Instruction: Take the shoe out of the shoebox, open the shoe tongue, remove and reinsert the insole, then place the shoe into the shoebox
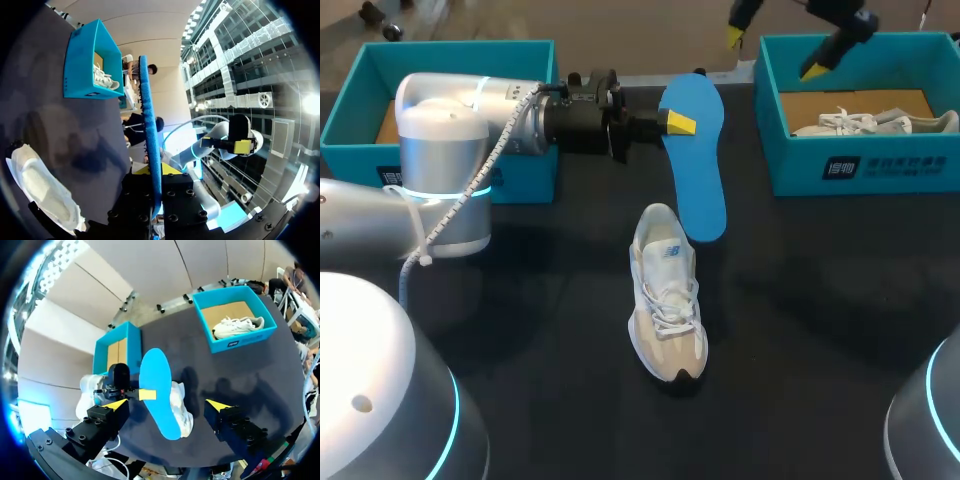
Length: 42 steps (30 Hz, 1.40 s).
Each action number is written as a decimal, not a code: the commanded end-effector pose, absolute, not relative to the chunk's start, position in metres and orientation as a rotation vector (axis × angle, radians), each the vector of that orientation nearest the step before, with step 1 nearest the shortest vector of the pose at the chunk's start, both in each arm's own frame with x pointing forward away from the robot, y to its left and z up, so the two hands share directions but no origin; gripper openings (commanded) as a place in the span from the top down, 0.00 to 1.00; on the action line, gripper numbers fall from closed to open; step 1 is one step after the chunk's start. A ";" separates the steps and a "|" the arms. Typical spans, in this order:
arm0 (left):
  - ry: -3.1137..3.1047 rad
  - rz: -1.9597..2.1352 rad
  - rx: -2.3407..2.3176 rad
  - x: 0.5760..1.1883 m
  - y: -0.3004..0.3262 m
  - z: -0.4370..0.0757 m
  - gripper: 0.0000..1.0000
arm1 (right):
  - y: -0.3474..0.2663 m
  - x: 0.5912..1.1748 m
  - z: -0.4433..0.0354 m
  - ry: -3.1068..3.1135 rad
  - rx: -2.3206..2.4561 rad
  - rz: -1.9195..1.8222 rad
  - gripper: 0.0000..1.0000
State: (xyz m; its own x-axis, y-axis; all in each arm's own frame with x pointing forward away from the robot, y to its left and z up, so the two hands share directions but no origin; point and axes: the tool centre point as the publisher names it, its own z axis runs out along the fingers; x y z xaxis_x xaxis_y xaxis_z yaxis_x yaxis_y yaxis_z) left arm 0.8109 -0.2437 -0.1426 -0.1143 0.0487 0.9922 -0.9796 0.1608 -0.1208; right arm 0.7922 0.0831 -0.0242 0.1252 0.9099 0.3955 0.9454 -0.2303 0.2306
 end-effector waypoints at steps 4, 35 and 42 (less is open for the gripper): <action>-1.337 1.192 1.002 0.810 -0.244 -0.143 1.00 | 0.072 0.789 -0.037 -1.708 -1.955 -1.087 0.00; -1.337 1.192 1.002 0.810 -0.244 -0.143 1.00 | 0.065 0.784 -0.089 -1.494 -1.573 -1.211 0.00; -1.337 1.192 1.002 0.810 -0.244 -0.143 1.00 | 0.062 0.784 -0.101 -1.459 -1.566 -1.218 0.00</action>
